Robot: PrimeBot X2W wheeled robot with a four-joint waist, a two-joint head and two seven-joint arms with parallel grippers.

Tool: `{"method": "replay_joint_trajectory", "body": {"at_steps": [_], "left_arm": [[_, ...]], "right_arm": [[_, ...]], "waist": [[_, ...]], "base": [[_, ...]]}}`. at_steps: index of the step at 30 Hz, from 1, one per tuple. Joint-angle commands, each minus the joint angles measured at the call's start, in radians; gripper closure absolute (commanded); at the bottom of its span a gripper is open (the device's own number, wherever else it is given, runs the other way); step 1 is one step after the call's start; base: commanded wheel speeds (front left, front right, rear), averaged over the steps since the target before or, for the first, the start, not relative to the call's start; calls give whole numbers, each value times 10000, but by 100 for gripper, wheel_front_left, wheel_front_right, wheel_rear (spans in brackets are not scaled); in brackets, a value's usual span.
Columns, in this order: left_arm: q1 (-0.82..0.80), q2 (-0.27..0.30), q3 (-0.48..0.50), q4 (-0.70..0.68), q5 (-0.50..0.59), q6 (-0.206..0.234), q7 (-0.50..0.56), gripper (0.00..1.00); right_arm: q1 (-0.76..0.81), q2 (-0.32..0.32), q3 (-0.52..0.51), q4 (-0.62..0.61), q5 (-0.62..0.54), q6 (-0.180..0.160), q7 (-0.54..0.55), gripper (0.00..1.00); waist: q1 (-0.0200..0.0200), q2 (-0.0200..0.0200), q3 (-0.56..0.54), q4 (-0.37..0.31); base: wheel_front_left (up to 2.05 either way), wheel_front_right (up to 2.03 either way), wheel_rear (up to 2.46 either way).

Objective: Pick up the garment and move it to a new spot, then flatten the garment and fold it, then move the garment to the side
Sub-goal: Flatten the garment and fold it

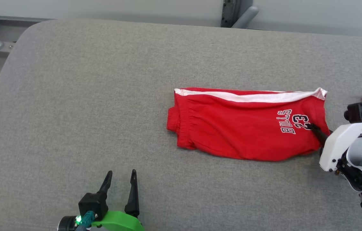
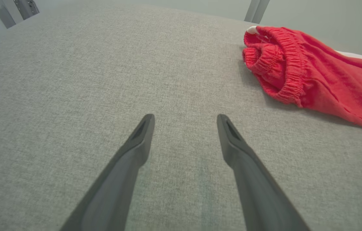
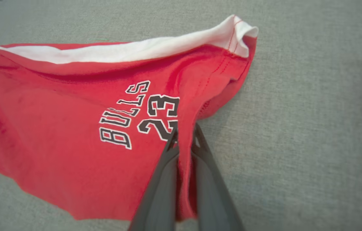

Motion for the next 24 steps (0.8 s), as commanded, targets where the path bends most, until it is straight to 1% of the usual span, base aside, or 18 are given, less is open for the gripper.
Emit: {"method": "replay_joint_trajectory", "body": {"at_steps": [1,5,6,7,8,9,10,16,20,21,22,23,24], "left_arm": [[170,49,-44,-25,-3,25,24,0],[387,48,-174,-132,23,55,101,0],[401,34,-193,-179,26,78,109,0],[416,16,-217,-225,26,83,122,0],[432,0,-247,-263,21,92,125,0],[444,-7,-271,-289,15,92,113,0],[451,-9,-289,-314,11,94,112,0],[498,62,-336,-487,79,2,40,0],[564,151,-292,-622,163,-49,-17,0],[579,165,-278,-637,183,-56,-25,0],[579,176,-262,-664,198,-61,-32,0],[563,177,-241,-689,199,-71,-46,0],[563,172,-227,-714,202,-87,-58,0]], "right_arm": [[220,-59,-100,-27,39,-8,-50,100],[812,149,-638,162,-194,-8,-271,100],[903,248,-768,244,-270,-8,-361,87],[971,311,-897,337,-376,-8,-460,62],[1025,400,-1042,449,-454,-8,-544,40],[1074,513,-1180,547,-529,-8,-625,14],[1107,614,-1327,651,-618,-8,-710,0],[1169,1177,-2018,1158,-870,-8,-958,0],[1139,1501,-2159,1393,-926,-7,-1110,0],[1120,1558,-2175,1444,-951,-7,-1133,2],[1073,1599,-2215,1490,-982,-7,-1210,34],[1001,1618,-2276,1528,-1010,-7,-1311,71],[938,1636,-2325,1560,-1038,-8,-1410,100]], "waist": [[0,0,-524,-563],[0,0,-598,-698],[0,0,-588,-708],[0,0,-578,-707],[0,0,-571,-701],[0,0,-561,-689],[0,0,-548,-674],[0,0,-517,-558],[0,0,-550,-507],[0,0,-563,-497],[0,0,-564,-491],[0,0,-564,-483],[0,0,-571,-474]], "base": [[0,0,0],[0,0,0],[0,0,0],[0,0,0],[0,0,0],[0,0,0],[0,0,0],[0,0,0],[0,0,0],[0,0,0],[0,0,0],[0,0,0],[0,0,0]]}}
